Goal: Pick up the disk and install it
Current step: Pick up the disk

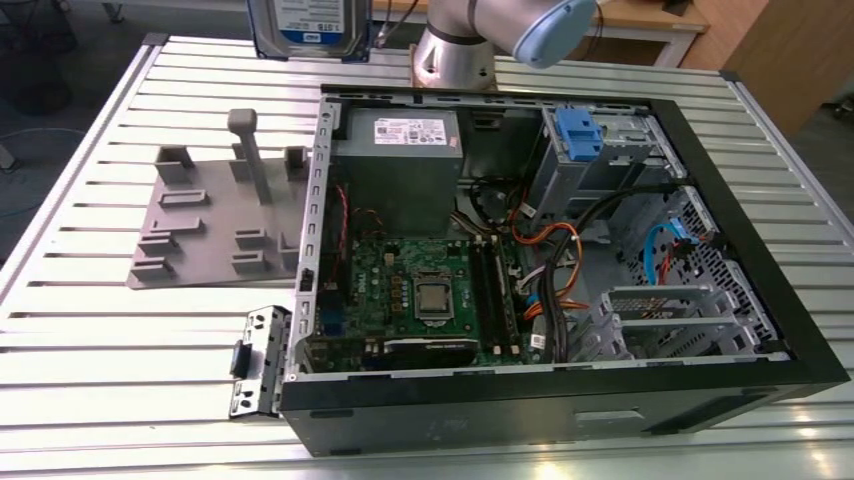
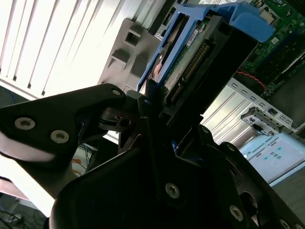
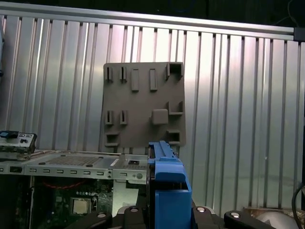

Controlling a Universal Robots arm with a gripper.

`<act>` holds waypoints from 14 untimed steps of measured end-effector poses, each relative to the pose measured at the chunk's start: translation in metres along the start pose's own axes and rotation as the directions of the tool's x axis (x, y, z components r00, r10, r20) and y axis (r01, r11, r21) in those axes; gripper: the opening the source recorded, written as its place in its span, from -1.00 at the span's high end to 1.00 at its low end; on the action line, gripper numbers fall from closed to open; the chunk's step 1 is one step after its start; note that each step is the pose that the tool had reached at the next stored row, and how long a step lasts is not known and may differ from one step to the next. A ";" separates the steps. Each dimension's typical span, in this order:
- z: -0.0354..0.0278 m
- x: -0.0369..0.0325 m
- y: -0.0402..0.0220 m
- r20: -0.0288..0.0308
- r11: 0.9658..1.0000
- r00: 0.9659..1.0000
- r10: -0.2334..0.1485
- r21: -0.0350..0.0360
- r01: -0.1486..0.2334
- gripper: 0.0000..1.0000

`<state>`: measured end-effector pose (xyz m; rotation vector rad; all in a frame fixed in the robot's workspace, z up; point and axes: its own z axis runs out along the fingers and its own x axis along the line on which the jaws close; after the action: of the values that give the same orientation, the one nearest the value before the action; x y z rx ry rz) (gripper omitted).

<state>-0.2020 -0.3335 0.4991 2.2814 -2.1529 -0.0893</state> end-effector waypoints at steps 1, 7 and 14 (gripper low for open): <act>0.0011 0.0011 -0.0002 0.002 1.000 1.000 0.002 0.000 -0.002 0.27; 0.0054 0.0055 -0.0006 0.041 1.000 0.999 0.010 0.002 -0.010 0.27; 0.0057 0.0059 -0.0013 0.052 0.999 0.998 0.038 0.005 -0.038 0.27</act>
<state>-0.2006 -0.3391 0.4931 2.2648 -2.2232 -0.1432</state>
